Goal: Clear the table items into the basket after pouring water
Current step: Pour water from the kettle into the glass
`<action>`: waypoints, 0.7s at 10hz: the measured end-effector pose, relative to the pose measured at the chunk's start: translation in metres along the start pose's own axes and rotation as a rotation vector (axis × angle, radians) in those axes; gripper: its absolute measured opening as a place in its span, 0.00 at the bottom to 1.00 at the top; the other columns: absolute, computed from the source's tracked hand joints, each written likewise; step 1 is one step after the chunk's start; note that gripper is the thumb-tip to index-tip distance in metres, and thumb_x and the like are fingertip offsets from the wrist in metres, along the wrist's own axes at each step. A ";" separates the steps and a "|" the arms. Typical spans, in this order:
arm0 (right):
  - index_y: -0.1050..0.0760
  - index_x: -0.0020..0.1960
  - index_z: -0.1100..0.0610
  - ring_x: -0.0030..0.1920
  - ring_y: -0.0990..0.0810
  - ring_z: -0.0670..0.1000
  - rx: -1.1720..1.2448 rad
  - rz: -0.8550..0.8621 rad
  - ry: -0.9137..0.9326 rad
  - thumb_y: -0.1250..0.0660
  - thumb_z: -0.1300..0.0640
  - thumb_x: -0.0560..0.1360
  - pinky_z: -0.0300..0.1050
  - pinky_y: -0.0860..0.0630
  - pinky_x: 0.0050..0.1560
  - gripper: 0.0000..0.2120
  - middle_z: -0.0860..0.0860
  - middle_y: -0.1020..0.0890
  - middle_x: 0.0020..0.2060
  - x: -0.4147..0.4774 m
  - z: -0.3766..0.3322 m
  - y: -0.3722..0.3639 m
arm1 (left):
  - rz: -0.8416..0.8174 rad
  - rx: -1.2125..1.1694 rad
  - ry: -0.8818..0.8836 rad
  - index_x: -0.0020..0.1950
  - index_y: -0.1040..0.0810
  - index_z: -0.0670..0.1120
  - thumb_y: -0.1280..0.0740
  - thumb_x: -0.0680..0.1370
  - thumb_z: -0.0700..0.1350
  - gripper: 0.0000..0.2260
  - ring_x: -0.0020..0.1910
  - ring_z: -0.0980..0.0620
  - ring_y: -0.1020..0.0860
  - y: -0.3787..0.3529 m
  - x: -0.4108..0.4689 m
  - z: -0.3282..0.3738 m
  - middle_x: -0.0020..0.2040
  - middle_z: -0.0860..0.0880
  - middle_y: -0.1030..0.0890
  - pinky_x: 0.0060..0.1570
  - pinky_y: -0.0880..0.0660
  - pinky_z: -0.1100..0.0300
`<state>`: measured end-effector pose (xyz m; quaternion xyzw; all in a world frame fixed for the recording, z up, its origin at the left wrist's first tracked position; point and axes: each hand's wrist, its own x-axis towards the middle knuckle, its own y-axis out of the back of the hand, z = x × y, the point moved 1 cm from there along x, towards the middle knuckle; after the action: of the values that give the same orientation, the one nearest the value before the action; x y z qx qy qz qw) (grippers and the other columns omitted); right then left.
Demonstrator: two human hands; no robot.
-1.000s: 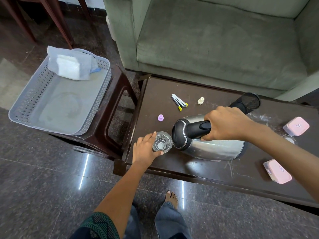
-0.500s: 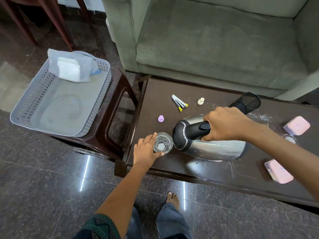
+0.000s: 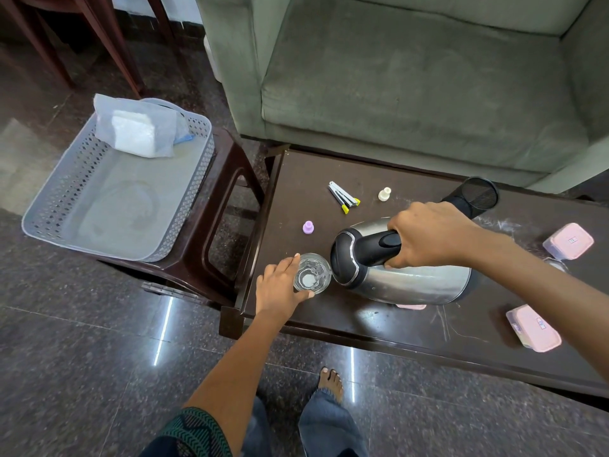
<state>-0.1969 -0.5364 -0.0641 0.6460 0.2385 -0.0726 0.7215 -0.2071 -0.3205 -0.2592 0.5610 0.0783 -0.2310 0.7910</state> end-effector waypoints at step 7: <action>0.25 0.45 0.60 0.40 0.26 0.60 0.023 -0.041 -0.024 0.32 0.43 0.67 0.43 0.36 0.37 0.20 0.49 0.37 0.28 0.001 -0.003 0.009 | 0.007 0.005 -0.008 0.75 0.43 0.52 0.32 0.71 0.59 0.37 0.66 0.48 0.33 0.000 0.000 -0.001 0.72 0.55 0.34 0.62 0.33 0.52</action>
<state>-0.1932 -0.5320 -0.0571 0.6484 0.2419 -0.0979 0.7151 -0.2070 -0.3199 -0.2599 0.5622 0.0726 -0.2305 0.7909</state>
